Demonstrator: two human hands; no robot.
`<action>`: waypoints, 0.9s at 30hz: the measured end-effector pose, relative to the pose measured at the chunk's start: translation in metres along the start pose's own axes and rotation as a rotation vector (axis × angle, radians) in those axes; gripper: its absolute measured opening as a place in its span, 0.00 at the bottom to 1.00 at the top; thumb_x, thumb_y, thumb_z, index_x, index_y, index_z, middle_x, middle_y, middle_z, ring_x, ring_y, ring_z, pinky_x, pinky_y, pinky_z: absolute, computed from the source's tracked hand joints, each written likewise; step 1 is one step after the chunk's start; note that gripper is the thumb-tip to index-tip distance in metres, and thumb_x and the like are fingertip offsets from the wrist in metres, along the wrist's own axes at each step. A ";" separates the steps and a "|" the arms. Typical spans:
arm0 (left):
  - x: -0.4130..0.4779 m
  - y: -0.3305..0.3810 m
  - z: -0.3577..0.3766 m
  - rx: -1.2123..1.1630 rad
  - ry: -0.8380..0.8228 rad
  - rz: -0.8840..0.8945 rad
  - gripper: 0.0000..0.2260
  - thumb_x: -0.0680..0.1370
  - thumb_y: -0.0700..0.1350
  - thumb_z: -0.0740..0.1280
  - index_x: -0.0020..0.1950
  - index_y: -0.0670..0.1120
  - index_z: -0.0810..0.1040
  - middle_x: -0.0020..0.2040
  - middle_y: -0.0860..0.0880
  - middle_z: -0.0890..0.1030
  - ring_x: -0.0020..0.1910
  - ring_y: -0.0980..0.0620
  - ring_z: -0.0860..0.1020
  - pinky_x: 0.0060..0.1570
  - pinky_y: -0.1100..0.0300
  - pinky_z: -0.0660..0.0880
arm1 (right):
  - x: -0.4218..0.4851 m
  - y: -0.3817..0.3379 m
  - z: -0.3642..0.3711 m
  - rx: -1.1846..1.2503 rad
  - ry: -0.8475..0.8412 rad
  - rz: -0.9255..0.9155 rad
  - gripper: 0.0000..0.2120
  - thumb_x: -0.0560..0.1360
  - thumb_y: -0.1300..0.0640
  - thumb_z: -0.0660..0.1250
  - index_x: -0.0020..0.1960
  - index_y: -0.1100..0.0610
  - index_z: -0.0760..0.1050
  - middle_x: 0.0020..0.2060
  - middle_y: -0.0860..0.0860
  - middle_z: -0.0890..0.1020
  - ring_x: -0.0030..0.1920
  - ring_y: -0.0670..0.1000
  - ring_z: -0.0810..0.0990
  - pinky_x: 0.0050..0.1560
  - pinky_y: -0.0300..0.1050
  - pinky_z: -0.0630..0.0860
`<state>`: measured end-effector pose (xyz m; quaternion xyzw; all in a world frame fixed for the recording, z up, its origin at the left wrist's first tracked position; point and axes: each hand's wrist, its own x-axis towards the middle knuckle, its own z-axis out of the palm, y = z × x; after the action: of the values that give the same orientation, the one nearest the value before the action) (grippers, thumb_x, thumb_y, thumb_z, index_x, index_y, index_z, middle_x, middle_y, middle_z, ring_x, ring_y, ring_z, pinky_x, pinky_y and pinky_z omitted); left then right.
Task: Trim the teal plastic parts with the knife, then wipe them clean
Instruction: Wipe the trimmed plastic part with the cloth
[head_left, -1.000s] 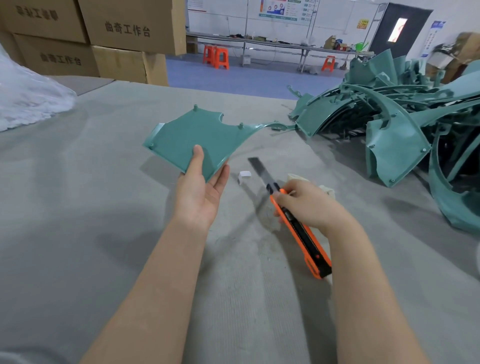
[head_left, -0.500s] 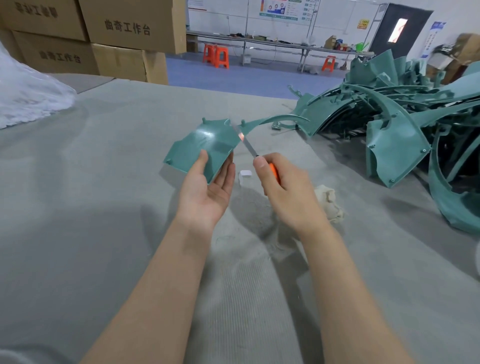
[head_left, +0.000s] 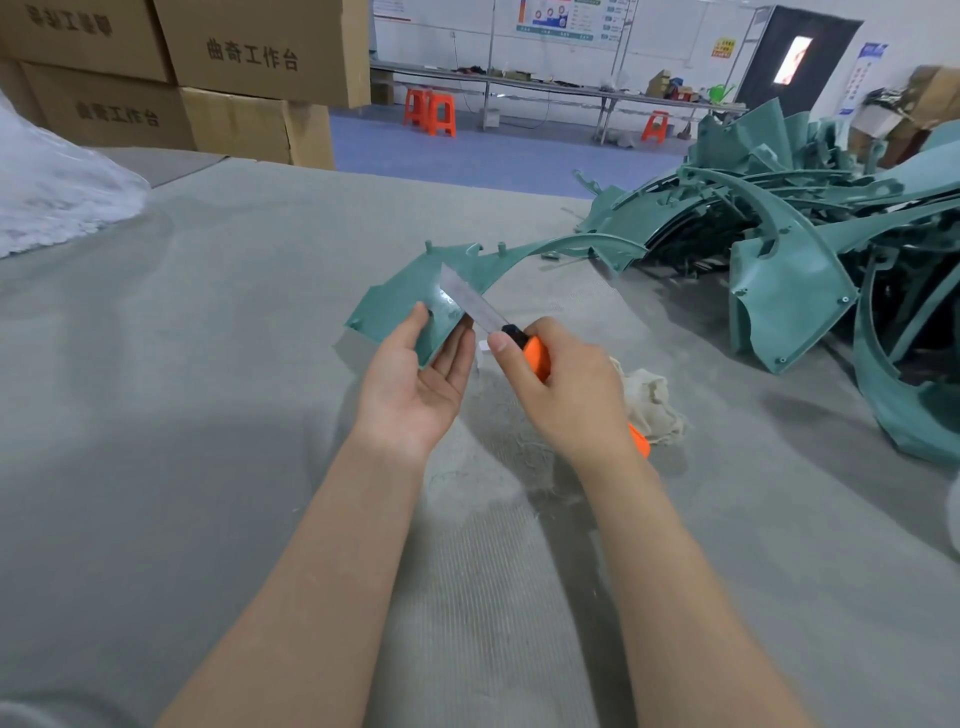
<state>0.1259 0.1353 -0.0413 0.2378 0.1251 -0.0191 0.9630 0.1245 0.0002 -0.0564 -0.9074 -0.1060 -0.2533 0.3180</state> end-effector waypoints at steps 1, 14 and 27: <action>0.000 0.000 0.000 -0.005 0.000 -0.010 0.05 0.79 0.41 0.66 0.47 0.41 0.80 0.37 0.46 0.85 0.35 0.52 0.84 0.35 0.62 0.81 | 0.000 0.000 0.001 0.000 0.012 -0.005 0.18 0.78 0.38 0.59 0.41 0.52 0.69 0.27 0.48 0.71 0.34 0.56 0.74 0.37 0.50 0.70; 0.000 0.003 -0.001 0.055 -0.018 -0.027 0.04 0.79 0.40 0.65 0.50 0.42 0.79 0.40 0.45 0.85 0.38 0.50 0.85 0.33 0.62 0.80 | 0.008 0.021 -0.007 0.014 0.137 0.280 0.21 0.79 0.38 0.55 0.37 0.52 0.66 0.28 0.48 0.71 0.35 0.56 0.73 0.34 0.48 0.64; 0.008 0.012 -0.007 -0.037 -0.021 0.204 0.11 0.78 0.44 0.68 0.60 0.44 0.77 0.51 0.47 0.83 0.41 0.53 0.84 0.40 0.62 0.80 | 0.001 0.011 -0.019 -0.087 -0.382 0.417 0.26 0.73 0.37 0.67 0.32 0.58 0.67 0.26 0.53 0.72 0.29 0.51 0.71 0.29 0.43 0.62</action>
<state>0.1331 0.1488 -0.0438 0.2313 0.0903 0.0786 0.9655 0.1217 -0.0204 -0.0491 -0.9537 0.0358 -0.0112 0.2983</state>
